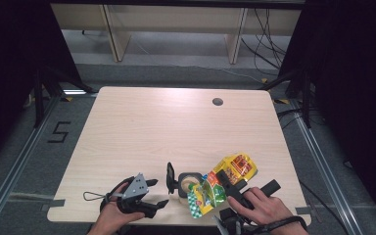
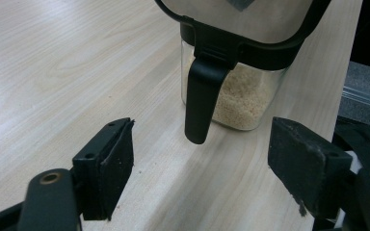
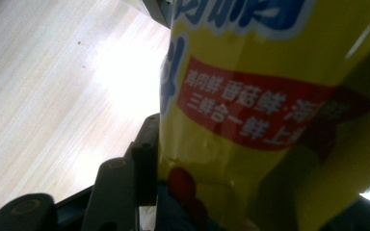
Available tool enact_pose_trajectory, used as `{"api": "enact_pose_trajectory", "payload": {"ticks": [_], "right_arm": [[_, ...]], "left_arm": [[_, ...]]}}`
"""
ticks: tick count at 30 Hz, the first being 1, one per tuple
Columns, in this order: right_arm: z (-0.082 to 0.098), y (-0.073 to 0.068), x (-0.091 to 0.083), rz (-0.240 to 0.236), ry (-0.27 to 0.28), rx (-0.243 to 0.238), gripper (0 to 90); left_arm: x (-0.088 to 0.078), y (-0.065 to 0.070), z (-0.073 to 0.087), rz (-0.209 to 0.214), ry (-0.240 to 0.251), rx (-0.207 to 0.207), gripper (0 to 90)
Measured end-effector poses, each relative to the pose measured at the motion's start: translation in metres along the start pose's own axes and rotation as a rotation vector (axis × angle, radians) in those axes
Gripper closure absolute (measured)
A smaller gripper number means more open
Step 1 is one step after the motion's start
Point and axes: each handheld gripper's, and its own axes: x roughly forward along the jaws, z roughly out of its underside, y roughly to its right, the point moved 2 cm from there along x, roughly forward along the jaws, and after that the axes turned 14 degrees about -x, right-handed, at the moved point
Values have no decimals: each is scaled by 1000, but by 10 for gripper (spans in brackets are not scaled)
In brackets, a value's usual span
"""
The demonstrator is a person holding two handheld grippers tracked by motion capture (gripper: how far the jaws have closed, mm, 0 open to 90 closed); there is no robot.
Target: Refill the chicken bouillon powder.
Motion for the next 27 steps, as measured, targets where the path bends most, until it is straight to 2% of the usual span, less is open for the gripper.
{"api": "enact_pose_trajectory", "payload": {"ticks": [1,2,3,6,10,11,12,13,14,15,16,17,18,19,21,22,23,24,27], "right_arm": [[-2,-2,1,8,1,27,539],[-2,-2,1,2,6,32,539],[-2,-2,1,1,7,30,539],[0,-1,0,0,8,6,540],[-2,-2,1,11,8,31,539],[-2,-2,1,8,7,25,540],[-1,-1,0,7,7,21,539],[-1,0,0,0,7,5,540],[-2,-1,0,6,6,24,540],[-2,-1,1,9,9,10,540],[-3,-2,1,3,9,28,540],[-3,-1,1,9,17,11,540],[-2,-1,0,8,8,26,540],[-1,-1,0,-4,3,21,541],[-1,-1,1,10,-3,4,541],[-2,-3,1,7,-7,26,541],[-2,-3,1,1,1,24,542],[-1,-2,0,2,1,27,542],[0,-2,0,-1,-8,18,541]], "left_arm": [[0,0,0,3,0,5,241],[0,0,0,3,6,8,241],[0,0,0,0,2,14,241],[1,1,0,5,7,-10,241],[0,-1,-1,7,-2,27,241],[0,-1,-1,3,3,26,241],[-1,-1,0,0,-4,6,241],[-1,-2,0,-14,-14,20,241],[0,0,0,-5,-1,3,241],[0,0,0,-2,-3,0,241],[0,0,0,1,-1,8,241],[0,0,0,-2,4,6,241],[0,0,0,1,4,18,241],[-1,-1,0,3,-5,14,241],[0,0,0,1,-1,-3,241],[0,0,0,2,0,-1,241],[-1,-1,0,-3,-9,16,241],[0,0,0,1,-1,4,241],[0,-1,0,3,-2,12,241]]}}
